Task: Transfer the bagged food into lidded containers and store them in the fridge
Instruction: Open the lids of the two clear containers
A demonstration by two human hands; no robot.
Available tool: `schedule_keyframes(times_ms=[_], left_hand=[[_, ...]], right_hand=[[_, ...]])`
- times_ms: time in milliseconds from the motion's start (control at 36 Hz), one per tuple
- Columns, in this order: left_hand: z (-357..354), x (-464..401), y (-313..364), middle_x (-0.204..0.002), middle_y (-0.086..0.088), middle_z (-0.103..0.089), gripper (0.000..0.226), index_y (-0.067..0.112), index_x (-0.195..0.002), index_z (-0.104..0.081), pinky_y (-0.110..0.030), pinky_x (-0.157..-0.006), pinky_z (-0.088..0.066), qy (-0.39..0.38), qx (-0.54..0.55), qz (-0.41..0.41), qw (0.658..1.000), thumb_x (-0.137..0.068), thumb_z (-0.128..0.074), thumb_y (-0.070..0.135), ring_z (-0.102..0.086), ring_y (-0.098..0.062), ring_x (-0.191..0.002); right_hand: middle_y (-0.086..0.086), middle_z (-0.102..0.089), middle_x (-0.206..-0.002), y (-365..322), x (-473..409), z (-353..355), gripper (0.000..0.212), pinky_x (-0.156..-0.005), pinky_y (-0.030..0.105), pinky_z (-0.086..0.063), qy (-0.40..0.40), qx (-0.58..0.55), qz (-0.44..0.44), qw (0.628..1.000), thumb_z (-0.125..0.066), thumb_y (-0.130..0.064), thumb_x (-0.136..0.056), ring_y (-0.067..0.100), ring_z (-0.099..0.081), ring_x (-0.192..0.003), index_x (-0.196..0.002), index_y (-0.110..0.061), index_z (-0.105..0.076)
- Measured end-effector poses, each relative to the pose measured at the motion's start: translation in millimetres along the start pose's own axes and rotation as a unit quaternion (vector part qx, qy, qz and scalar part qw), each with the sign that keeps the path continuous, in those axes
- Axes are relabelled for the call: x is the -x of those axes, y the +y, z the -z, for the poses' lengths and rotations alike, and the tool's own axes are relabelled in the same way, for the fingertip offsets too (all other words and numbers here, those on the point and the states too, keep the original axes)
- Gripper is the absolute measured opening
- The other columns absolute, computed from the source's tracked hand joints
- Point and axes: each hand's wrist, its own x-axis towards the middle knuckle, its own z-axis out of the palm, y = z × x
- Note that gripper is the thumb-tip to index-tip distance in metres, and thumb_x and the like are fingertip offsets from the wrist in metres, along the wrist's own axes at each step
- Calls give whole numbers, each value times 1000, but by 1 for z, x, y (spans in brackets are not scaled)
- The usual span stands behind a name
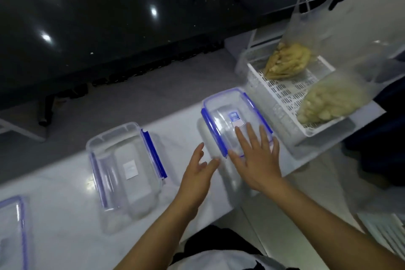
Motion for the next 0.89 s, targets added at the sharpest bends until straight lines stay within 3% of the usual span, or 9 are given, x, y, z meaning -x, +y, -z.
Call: schedule_keyframes(times_ms=[139,194,250,333,389,444,528,694,889], left_hand=[[-7,-2,-24,-131,9,-64,55,51,-140,-45,-26,-70,-60,42,120,1,992,-91,-69,40,-69,-12,-107],[-3,3,-35,-122,7,-69,55,50,-136,-51,-28,-67,-61,59,143,4,988,-90,-73,31,-73,-11,-99],[2,8,-44,-117,3,-72,52,49,-132,-57,-33,-69,-62,54,157,14,986,-90,-74,23,-74,-15,-100],[8,16,-54,-116,2,-74,52,48,-128,-61,-35,-71,-62,27,164,20,986,-85,-78,24,-73,-20,-103],[9,18,-57,-117,0,-74,55,46,-129,-62,-36,-73,-62,19,168,22,985,-82,-80,25,-73,-22,-104],[9,17,-58,-117,0,-74,55,47,-128,-62,-37,-73,-62,22,168,20,985,-82,-80,24,-73,-23,-104],[9,15,-57,-116,0,-74,55,46,-128,-63,-37,-72,-62,22,168,17,985,-81,-80,23,-74,-23,-103],[11,14,-59,-116,-3,-75,53,40,-131,-62,-38,-73,-62,12,180,9,983,-86,-76,15,-74,-26,-102],[14,9,-60,-122,-6,-72,50,35,-138,-57,-44,-83,-62,5,236,18,972,-94,-65,11,-70,-29,-112]], right_hand=[[2,-20,-166,-26,76,-7,72,-117,63,-14,12,-65,15,998,-21,-65,-94,34,-12,-153,-158,-33,-22],[-6,-22,-165,-24,95,-4,66,-120,56,-13,7,-138,3,990,-27,-65,-94,24,-10,-154,-155,-41,-24],[-9,-34,-159,-14,102,2,60,-119,46,-22,39,-242,-35,969,-46,-57,-94,16,-22,-149,-150,-42,-34],[-8,-55,-142,3,93,14,44,-102,26,-46,66,-491,-144,856,-67,-22,-95,1,-54,-123,-133,-40,-54],[-2,-65,-129,15,83,23,38,-86,26,-55,46,-599,-229,766,-66,-9,-94,8,-66,-108,-120,-36,-64],[6,-66,-124,27,74,28,36,-79,37,-56,48,-623,-286,726,-66,-3,-92,24,-67,-105,-120,-27,-68],[16,-68,-117,43,69,31,34,-80,44,-55,11,-662,-303,686,-68,-1,-90,29,-68,-96,-120,-17,-69],[13,-76,-105,55,64,27,28,-74,38,-56,-73,-681,-306,662,-68,-3,-88,24,-70,-82,-114,-10,-72],[17,-74,-101,63,53,27,27,-81,46,-57,-66,-699,-312,640,-60,-6,-95,32,-68,-87,-120,-9,-69]])
